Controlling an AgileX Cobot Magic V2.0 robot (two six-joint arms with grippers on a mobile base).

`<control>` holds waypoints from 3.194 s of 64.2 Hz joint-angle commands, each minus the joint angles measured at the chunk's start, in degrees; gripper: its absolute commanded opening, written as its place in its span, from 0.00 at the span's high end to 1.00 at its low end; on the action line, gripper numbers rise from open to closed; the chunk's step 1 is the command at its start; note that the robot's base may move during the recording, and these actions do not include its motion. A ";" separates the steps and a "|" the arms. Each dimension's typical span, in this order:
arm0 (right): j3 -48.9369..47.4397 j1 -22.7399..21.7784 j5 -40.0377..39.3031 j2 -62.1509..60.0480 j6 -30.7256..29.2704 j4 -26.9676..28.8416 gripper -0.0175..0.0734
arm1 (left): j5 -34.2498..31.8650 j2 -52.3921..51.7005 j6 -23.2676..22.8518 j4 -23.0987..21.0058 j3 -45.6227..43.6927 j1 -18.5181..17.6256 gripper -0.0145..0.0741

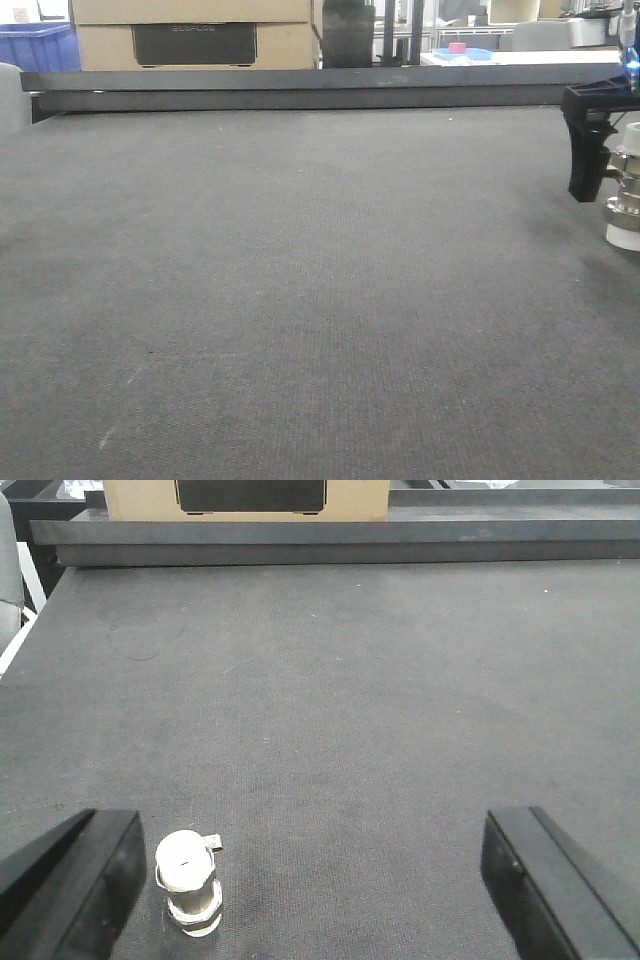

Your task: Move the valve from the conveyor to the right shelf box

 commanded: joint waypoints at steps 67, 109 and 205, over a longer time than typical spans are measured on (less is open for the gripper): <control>10.64 0.26 -3.98 -21.78 0.04 -1.36 0.98 | 35.82 44.18 9.56 -1.48 -37.62 13.89 0.17; 10.99 0.26 -6.02 -22.34 0.04 -1.23 0.98 | 31.65 66.58 10.67 -1.00 -40.98 13.55 0.17; 15.24 0.26 -10.57 -22.50 0.04 -1.11 0.98 | 28.55 48.99 4.03 1.30 -33.08 5.82 0.96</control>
